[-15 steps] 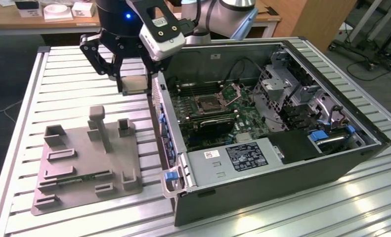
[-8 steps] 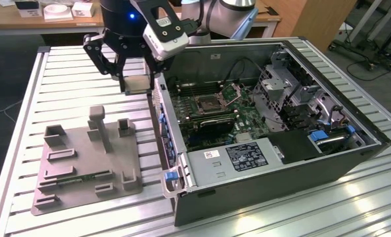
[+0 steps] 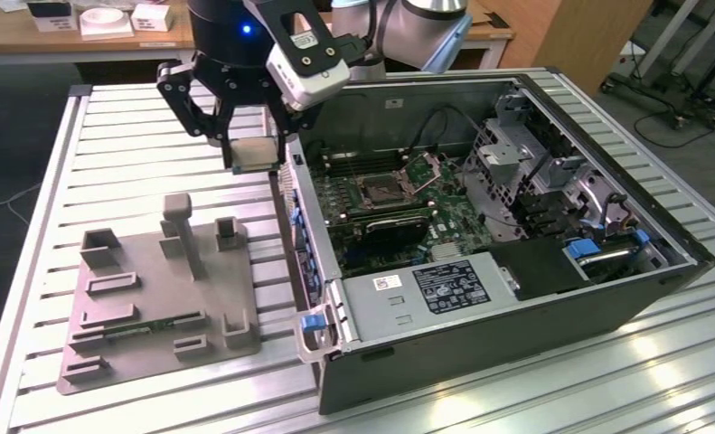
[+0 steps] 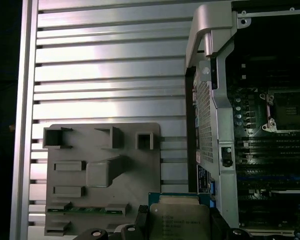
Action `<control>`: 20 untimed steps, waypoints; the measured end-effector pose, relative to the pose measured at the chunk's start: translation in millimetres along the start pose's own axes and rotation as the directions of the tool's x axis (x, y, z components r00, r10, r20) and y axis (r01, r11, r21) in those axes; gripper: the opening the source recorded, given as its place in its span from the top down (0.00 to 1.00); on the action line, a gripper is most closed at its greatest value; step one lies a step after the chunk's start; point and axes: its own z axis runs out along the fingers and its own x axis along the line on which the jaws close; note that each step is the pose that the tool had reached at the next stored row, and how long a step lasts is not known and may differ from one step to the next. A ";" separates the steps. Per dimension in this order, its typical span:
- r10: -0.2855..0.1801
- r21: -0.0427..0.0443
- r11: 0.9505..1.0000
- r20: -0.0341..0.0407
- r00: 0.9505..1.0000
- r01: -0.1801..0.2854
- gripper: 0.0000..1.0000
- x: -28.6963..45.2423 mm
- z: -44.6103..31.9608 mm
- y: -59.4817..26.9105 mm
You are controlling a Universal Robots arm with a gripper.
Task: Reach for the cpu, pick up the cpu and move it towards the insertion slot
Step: 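Pick up the cpu and move it towards the insertion slot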
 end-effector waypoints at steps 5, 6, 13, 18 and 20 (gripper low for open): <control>0.000 0.000 1.000 0.000 1.000 0.000 0.45 -2.2 0.0 0.2; 0.000 0.000 1.000 0.000 1.000 0.000 0.45 -3.0 0.0 0.2; 0.000 0.000 1.000 0.000 1.000 0.000 0.45 -9.6 0.1 0.9; 0.000 0.000 1.000 0.000 1.000 0.000 0.45 -15.7 0.1 1.8; 0.000 0.000 1.000 0.000 1.000 0.000 0.45 -18.2 0.1 2.2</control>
